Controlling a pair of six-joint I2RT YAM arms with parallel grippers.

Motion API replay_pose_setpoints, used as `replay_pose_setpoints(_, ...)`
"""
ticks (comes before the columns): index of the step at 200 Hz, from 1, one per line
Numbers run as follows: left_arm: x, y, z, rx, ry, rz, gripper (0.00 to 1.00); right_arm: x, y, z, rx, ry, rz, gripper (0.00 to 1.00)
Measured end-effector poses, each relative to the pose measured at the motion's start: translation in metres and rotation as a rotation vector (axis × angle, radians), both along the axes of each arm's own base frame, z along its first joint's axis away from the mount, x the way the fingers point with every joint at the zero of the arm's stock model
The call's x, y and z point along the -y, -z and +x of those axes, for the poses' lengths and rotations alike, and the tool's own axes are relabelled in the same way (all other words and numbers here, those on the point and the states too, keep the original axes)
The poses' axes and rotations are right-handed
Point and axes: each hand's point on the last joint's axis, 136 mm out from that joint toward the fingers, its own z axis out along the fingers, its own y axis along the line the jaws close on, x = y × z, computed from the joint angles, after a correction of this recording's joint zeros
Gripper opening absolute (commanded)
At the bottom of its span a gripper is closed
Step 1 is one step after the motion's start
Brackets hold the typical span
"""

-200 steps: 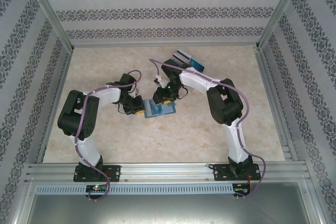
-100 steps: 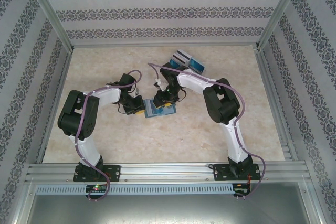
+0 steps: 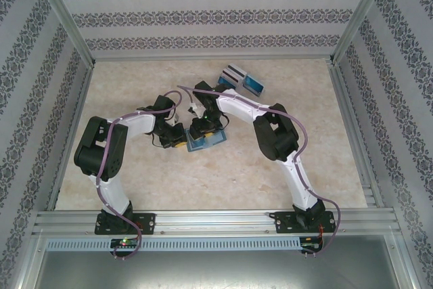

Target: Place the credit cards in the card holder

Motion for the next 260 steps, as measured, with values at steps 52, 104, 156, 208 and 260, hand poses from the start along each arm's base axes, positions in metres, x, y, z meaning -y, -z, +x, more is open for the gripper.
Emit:
replay_pose_setpoints(52,0.000,-0.001,-0.001,0.029,-0.009,-0.014,0.19,0.006,-0.004,0.003,0.005,0.010,0.001,0.50)
replay_pose_setpoints(104,0.017,-0.025,0.000,0.100,0.054,-0.001,0.47,0.039,-0.058,0.004,0.060,0.078,0.086,0.51)
replay_pose_setpoints(156,0.010,-0.077,0.067,0.269,0.060,0.025,0.38,0.074,-0.060,-0.030,0.006,0.164,0.132,0.50)
replay_pose_setpoints(208,0.012,-0.029,0.111,0.213,0.097,0.047,0.21,0.073,-0.005,-0.063,-0.090,0.199,0.085,0.50)
replay_pose_setpoints(260,0.011,-0.005,0.078,0.146,0.113,0.017,0.14,0.055,0.010,-0.038,-0.045,0.241,0.100,0.49)
